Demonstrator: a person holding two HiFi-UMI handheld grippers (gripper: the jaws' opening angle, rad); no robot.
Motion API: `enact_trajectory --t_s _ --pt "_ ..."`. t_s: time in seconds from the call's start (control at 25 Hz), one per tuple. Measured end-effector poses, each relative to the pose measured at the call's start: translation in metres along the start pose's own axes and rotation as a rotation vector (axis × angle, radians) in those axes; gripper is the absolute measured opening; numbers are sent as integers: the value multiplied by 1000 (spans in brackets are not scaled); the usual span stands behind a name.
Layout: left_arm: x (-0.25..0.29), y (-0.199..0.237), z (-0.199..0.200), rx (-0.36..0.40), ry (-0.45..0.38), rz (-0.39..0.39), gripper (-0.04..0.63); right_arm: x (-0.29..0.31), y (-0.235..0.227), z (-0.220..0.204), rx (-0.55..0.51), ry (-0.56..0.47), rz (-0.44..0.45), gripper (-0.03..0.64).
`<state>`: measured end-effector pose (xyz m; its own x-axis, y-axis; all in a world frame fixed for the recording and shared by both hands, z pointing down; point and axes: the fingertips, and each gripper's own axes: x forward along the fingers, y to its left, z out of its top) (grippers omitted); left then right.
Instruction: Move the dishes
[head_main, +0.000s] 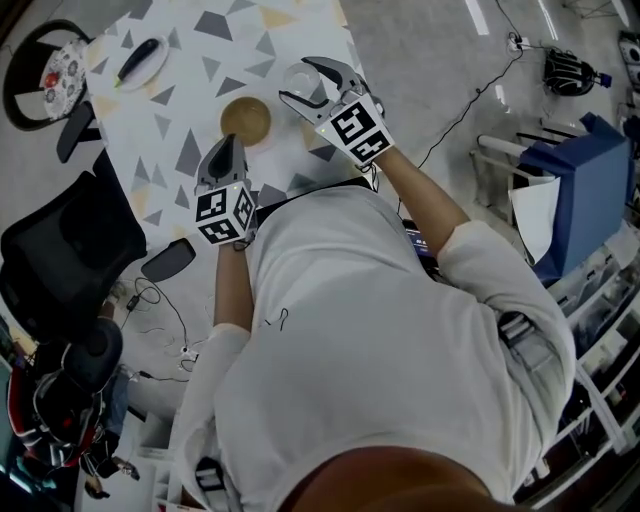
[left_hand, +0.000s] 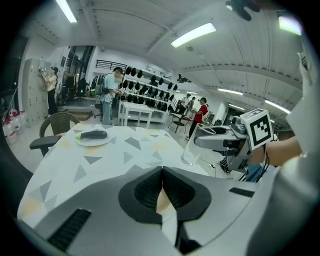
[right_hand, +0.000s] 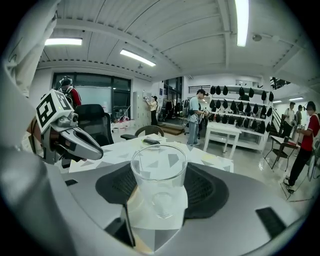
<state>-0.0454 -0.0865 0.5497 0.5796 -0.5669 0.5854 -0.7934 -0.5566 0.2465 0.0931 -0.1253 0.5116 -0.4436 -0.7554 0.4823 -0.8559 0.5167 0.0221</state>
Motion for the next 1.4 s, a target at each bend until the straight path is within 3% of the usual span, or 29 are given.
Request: enact_trajectory --t_s 0.76,1.4 --pt "-25 18 -35 -52 74 104 20 41 4 -60 30 82 47 278" --pt "-26 15 -37 -49 73 86 20 39 1 -82 73 85 8 279"
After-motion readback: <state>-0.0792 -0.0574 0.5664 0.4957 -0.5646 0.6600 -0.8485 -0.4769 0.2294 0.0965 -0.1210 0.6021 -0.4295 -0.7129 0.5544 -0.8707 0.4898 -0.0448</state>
